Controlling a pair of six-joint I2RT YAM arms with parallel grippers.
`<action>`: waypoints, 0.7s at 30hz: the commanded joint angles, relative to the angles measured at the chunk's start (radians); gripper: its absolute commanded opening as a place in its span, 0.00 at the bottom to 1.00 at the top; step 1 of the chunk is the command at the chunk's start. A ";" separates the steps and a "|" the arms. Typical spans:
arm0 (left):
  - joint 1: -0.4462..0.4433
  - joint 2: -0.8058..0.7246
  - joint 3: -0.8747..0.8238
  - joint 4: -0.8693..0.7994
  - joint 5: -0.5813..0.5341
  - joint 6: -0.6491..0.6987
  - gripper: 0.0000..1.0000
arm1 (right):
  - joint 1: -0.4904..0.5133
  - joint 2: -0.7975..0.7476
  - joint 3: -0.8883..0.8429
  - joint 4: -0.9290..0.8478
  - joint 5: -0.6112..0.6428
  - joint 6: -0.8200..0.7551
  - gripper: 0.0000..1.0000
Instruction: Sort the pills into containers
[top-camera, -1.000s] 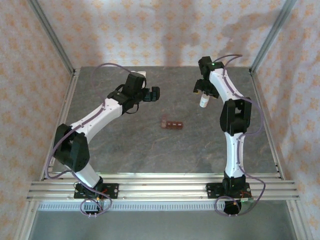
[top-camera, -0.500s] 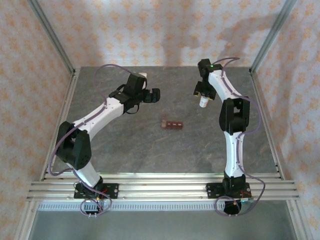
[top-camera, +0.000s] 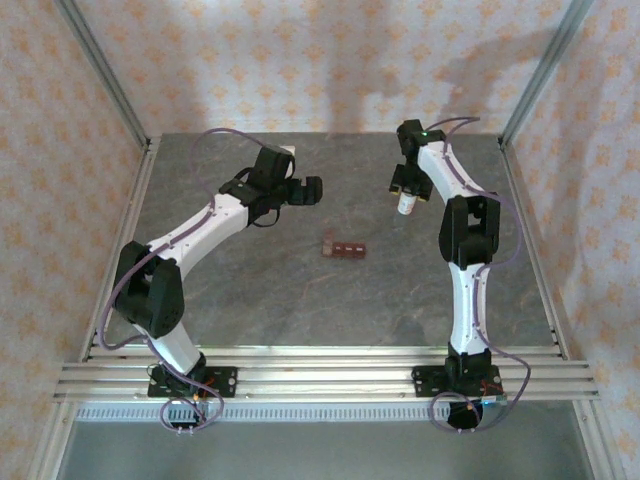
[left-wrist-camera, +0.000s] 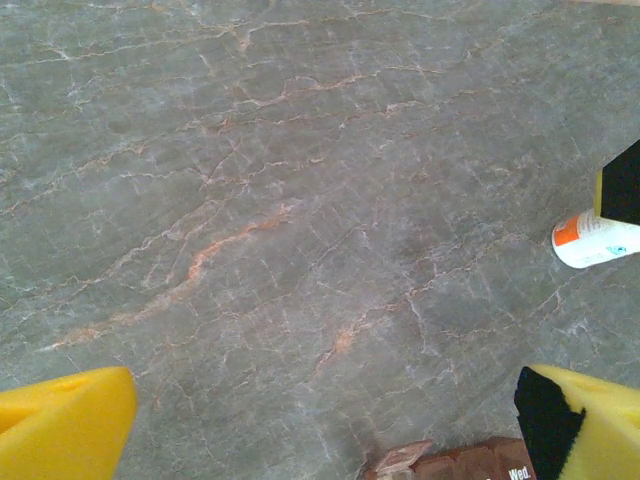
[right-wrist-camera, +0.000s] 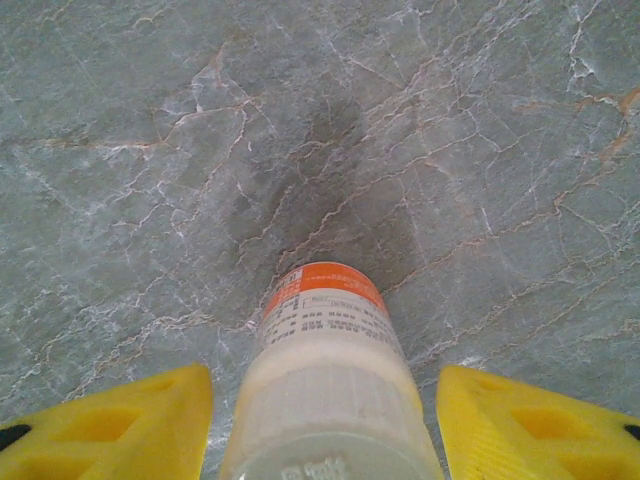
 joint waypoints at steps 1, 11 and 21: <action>0.008 0.011 0.029 -0.025 0.016 -0.013 1.00 | -0.009 0.023 -0.016 0.006 0.022 -0.015 0.59; 0.008 0.024 0.026 -0.023 0.068 -0.025 1.00 | -0.012 0.007 -0.029 0.009 0.002 -0.027 0.40; 0.012 0.011 0.012 -0.021 0.132 -0.003 1.00 | -0.011 -0.110 -0.063 0.010 -0.100 -0.013 0.34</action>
